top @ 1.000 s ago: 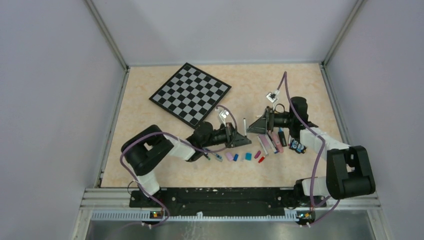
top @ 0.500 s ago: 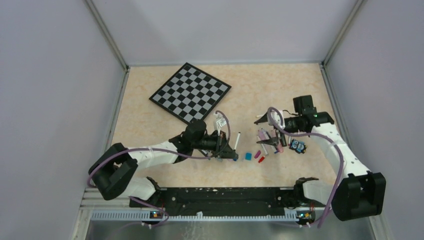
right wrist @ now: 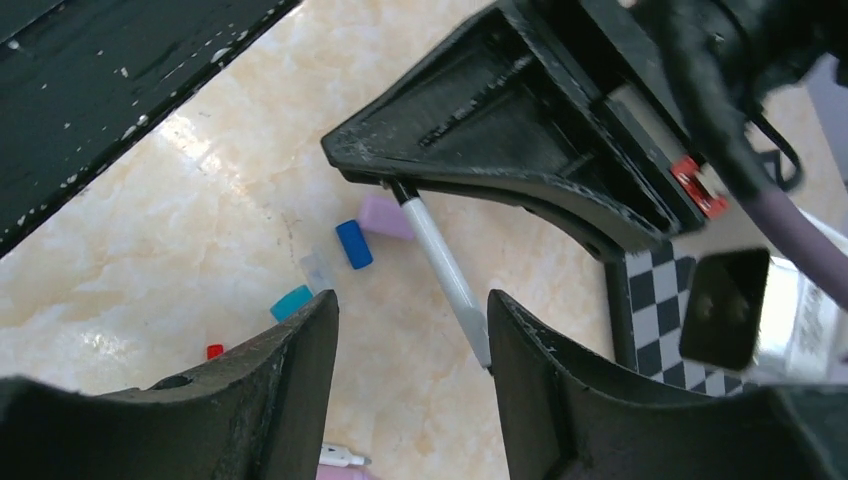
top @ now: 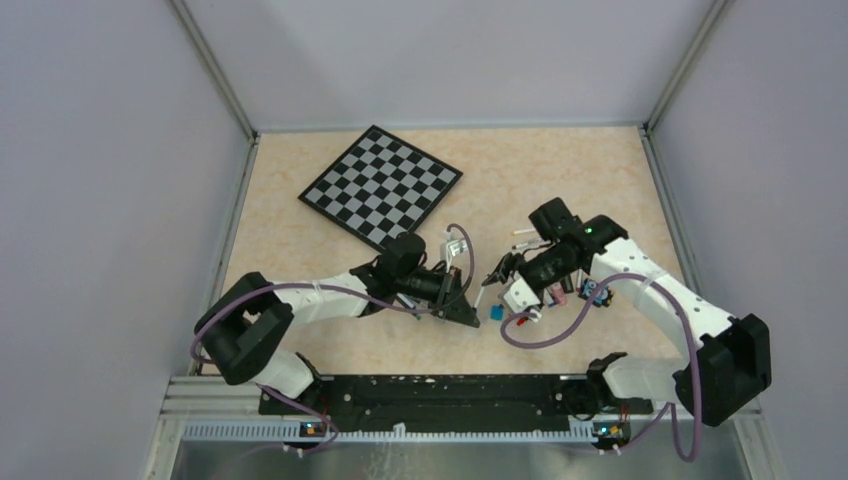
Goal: Open the pen caps
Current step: Pick up the pen from the center of the board, then open the pen cap from the pen, then place the pen at the center of the board.
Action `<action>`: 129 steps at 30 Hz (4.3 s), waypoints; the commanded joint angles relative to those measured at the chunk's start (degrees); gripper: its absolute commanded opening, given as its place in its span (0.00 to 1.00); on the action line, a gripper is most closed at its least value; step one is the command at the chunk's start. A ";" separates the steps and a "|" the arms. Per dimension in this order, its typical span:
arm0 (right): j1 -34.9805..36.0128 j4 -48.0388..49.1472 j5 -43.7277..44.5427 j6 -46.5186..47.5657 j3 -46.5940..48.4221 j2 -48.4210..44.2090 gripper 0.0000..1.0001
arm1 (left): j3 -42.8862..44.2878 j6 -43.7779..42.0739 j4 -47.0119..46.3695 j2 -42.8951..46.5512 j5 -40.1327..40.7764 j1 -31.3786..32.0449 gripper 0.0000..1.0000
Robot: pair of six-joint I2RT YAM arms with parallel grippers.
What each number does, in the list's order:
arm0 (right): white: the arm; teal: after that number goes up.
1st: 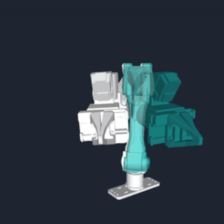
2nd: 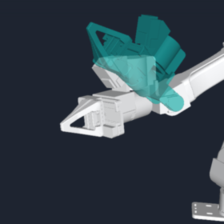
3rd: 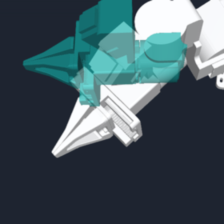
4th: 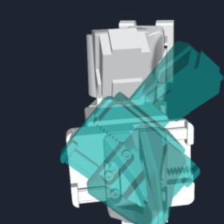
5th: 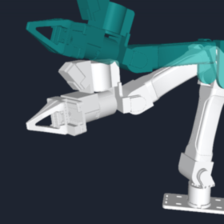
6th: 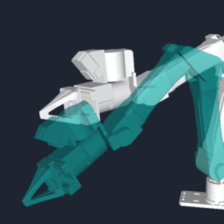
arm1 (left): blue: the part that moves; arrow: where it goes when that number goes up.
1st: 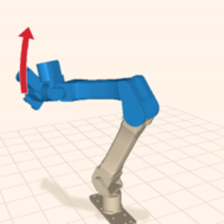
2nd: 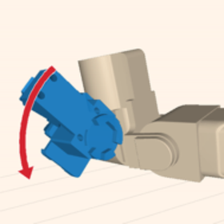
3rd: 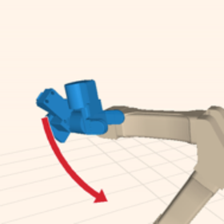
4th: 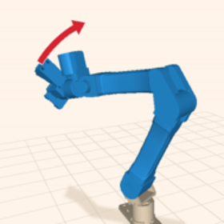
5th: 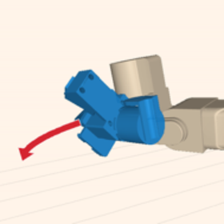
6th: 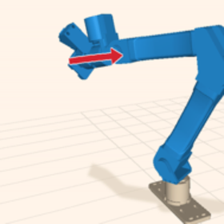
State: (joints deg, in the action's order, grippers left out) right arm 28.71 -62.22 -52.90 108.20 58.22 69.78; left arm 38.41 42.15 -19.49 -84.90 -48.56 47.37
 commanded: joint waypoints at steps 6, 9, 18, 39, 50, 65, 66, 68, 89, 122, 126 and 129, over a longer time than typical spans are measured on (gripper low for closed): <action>11.47 3.35 14.83 0.69 0.69 2.99 0.48 | 1.93 2.82 -6.59 -2.99 -5.02 0.10 0.00; 13.47 4.60 17.68 0.00 -0.21 3.43 0.43 | 1.87 2.89 -7.07 -3.43 -5.30 0.17 0.00; 14.62 6.17 21.40 -0.28 -2.20 2.85 0.20 | 1.58 3.38 -8.98 -3.56 -6.11 0.18 0.01; 6.37 26.76 2.09 -46.27 -17.18 -8.91 0.00 | -21.56 13.00 -35.43 17.04 22.59 0.44 0.74; 9.66 46.36 11.16 -78.09 -18.54 -6.20 0.00 | -24.93 21.22 -46.40 13.91 37.91 4.01 0.70; 11.91 50.91 16.06 -83.61 -19.53 -4.60 0.00 | -22.65 20.88 -44.37 11.11 40.92 6.41 0.35; 12.17 51.04 16.08 -83.82 -19.54 -4.33 0.00 | -22.72 20.79 -44.02 11.34 41.15 6.41 0.29; 12.47 51.18 16.58 -84.03 -19.54 -3.94 0.00 | -22.76 20.68 -43.41 11.99 41.58 6.41 0.19; 12.94 48.94 15.46 -79.07 -20.43 -1.82 0.00 | -27.56 19.01 -7.95 55.31 57.84 -7.26 0.00; 15.29 56.68 21.47 -109.66 2.04 32.31 0.01 | -24.99 9.18 34.01 58.69 50.79 -7.59 0.06; 16.14 55.15 23.05 -109.47 4.38 34.90 0.01 | -25.23 9.09 34.03 58.71 50.86 -7.59 0.07; 16.87 54.63 23.28 -109.17 5.20 35.66 0.01 | -25.01 8.85 34.45 58.79 50.93 -7.57 0.07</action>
State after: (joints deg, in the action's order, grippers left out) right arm 43.94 -6.68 -30.94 -0.69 60.34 104.55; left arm 12.51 52.29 15.07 -26.72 1.39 40.10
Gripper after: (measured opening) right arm 0.045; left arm 0.082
